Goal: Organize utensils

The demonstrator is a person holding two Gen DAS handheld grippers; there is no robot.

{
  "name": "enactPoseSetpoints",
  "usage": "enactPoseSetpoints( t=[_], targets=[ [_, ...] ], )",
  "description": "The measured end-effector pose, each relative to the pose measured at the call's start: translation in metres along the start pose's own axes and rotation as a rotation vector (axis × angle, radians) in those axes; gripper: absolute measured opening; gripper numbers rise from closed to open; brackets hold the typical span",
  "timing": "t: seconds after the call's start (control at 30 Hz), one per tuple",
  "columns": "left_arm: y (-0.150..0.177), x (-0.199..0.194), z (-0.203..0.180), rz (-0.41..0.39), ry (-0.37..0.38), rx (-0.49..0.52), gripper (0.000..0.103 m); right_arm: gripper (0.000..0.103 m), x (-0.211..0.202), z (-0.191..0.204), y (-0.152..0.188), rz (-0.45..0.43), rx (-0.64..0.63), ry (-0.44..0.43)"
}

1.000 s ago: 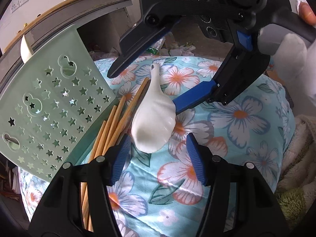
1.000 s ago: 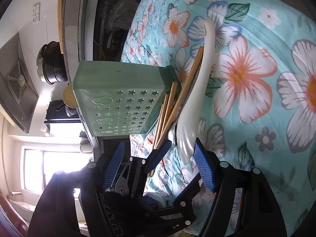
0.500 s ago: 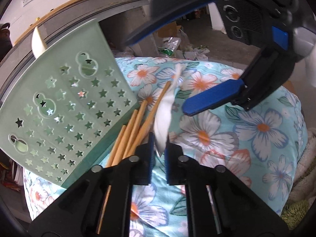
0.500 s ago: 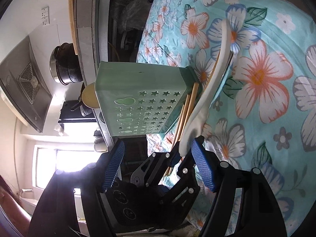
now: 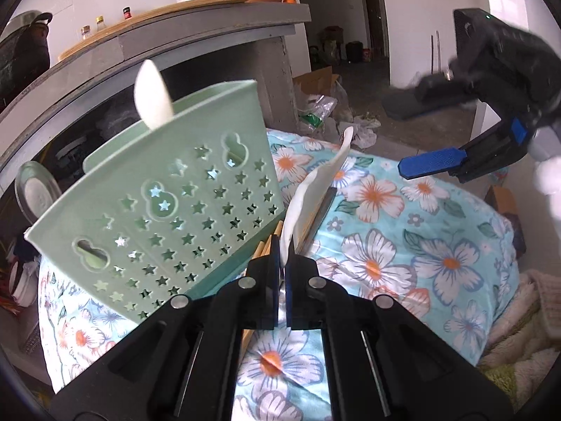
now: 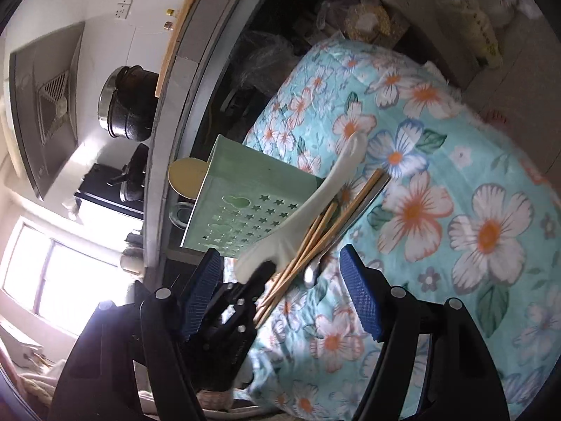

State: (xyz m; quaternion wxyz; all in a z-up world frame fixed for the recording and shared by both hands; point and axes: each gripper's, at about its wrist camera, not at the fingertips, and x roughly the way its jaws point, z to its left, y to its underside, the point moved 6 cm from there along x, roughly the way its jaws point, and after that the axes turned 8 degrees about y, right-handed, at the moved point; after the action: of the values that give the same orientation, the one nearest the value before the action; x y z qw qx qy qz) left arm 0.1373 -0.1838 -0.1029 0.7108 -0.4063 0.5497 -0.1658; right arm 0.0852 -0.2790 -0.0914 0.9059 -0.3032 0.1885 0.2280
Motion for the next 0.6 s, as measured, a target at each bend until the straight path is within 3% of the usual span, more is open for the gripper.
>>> enactPoseSetpoints(
  t=[0.33, 0.47, 0.6],
  targets=[
    [0.006, -0.059, 0.027, -0.043, 0.038, -0.107, 0.002, 0.069, -0.005, 0.005, 0.021, -0.115, -0.373, 0.394],
    [0.014, -0.076, 0.036, -0.043, 0.043, -0.147, 0.002, 0.069, 0.011, 0.016, 0.039, -0.165, -0.662, 0.599],
    [0.025, -0.088, 0.042, -0.037, 0.027, -0.191, 0.002, 0.068, 0.033, 0.028, 0.056, -0.167, -0.889, 0.686]
  ],
)
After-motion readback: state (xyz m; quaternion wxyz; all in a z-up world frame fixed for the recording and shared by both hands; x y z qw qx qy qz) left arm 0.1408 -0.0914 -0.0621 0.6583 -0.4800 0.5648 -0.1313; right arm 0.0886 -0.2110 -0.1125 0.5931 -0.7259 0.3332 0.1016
